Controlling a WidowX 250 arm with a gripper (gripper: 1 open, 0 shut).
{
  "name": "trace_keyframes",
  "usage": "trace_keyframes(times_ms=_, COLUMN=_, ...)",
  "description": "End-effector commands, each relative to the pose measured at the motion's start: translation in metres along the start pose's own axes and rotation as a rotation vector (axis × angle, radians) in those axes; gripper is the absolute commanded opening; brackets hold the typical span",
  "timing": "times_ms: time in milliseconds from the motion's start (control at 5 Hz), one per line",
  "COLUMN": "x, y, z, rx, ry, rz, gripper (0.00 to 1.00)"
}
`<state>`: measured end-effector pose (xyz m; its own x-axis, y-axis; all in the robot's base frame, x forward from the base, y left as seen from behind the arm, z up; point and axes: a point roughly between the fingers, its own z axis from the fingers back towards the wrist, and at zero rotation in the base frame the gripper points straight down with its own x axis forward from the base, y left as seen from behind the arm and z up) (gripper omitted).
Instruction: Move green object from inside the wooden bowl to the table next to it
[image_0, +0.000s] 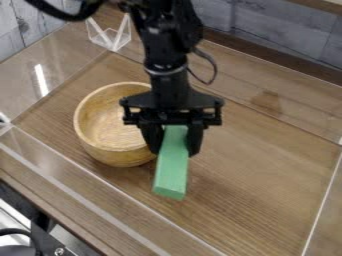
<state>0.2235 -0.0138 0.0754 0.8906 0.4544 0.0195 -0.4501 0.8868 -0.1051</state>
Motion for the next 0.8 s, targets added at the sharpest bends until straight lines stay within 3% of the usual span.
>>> trace_keyframes(times_ms=0, x=-0.005, y=-0.012, z=-0.004, rx=-0.023, ry=-0.046, rz=-0.013, gripper=0.0)
trace_keyframes(times_ms=200, x=-0.011, y=-0.019, z=-0.02, rx=-0.019, ry=-0.045, rz=-0.033, gripper=0.0)
trace_keyframes(times_ms=600, x=-0.018, y=-0.028, z=-0.025, rx=-0.004, ry=-0.063, rz=0.04, gripper=0.0)
